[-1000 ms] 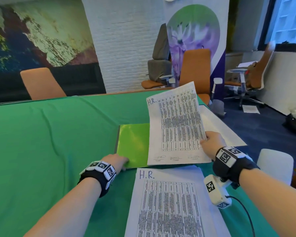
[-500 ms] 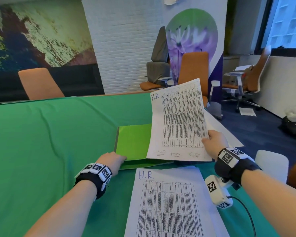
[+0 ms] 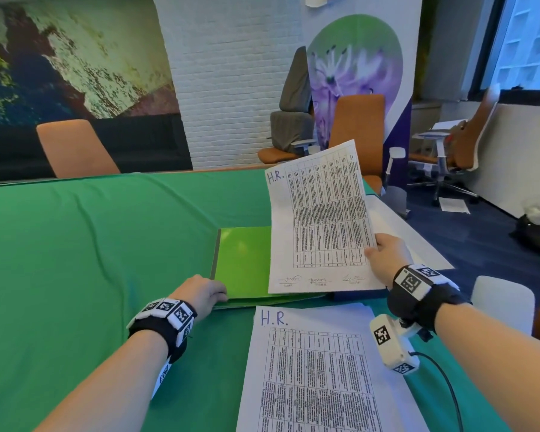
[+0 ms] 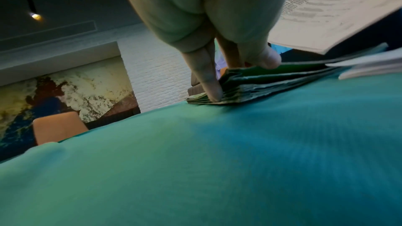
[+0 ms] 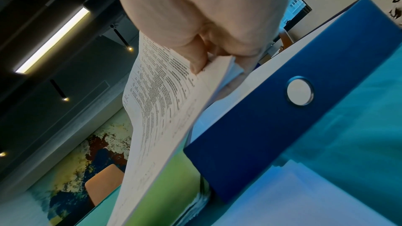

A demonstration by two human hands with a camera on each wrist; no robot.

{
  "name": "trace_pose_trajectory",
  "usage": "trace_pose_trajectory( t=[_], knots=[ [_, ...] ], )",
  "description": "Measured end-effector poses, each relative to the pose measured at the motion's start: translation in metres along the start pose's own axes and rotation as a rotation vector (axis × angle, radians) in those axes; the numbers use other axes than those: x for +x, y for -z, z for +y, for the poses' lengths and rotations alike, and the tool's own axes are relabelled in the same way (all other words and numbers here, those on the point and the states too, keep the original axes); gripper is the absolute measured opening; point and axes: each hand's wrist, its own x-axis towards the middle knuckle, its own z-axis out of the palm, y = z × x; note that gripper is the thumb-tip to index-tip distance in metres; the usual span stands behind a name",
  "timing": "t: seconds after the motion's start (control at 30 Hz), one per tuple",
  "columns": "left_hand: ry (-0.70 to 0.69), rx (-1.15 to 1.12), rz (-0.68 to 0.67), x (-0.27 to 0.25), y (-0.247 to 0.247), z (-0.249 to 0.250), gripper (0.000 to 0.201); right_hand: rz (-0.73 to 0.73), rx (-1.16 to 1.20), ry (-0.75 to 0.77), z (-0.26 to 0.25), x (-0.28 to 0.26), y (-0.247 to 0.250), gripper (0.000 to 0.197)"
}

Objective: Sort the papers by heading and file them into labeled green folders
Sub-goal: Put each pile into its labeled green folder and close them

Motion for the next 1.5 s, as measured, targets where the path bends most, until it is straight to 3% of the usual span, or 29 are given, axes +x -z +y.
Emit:
trace_pose_trajectory(
  t=[0.13,0.2,0.4,0.53,0.73,0.83,0.9,0.97,1.1,1.2,1.33,1.5],
  knots=[
    [-0.013,0.02,0.102,-0.007,0.002,0.003,0.018,0.075,0.049,0.001,-0.003,0.002,0.003,0.027],
    [0.041,-0.025,0.144,-0.009,0.005,0.003,0.007,0.1,0.085,0.003,-0.008,0.003,0.003,0.028],
    [0.239,-0.285,0.285,-0.022,0.01,-0.009,0.012,0.095,0.034,0.02,-0.025,0.001,-0.006,0.027],
    [0.313,-0.411,0.305,-0.031,0.013,-0.023,0.015,-0.046,-0.068,-0.02,-0.033,0.004,-0.03,0.024],
    [0.304,-0.401,0.197,-0.036,0.018,-0.041,0.014,-0.249,-0.193,-0.076,-0.059,0.003,-0.093,0.035],
    [0.289,-0.388,0.163,-0.037,0.017,-0.044,0.012,-0.322,-0.181,-0.13,-0.077,-0.011,-0.111,0.031],
    [0.276,-0.387,0.144,-0.038,0.015,-0.044,0.011,-0.391,-0.609,0.016,-0.085,-0.023,-0.12,0.031],
    [0.251,-0.385,0.134,-0.037,0.012,-0.043,0.011,-0.419,-0.662,-0.003,-0.086,-0.015,-0.13,0.031],
    [0.216,-0.421,0.119,-0.035,0.008,-0.044,0.012,-0.461,-0.625,0.02,-0.07,-0.005,-0.14,0.029],
    [0.207,-0.46,0.099,-0.033,0.006,-0.044,0.012,-0.366,-0.34,-0.139,-0.074,-0.005,-0.139,0.031],
    [0.238,-0.465,0.011,-0.026,0.003,-0.041,0.011,-0.284,-0.376,-0.053,-0.064,0.005,-0.127,0.034],
    [0.419,-0.538,0.088,-0.008,-0.007,-0.029,0.052,-0.182,-0.068,-0.21,-0.039,0.018,-0.115,0.051]
  ],
)
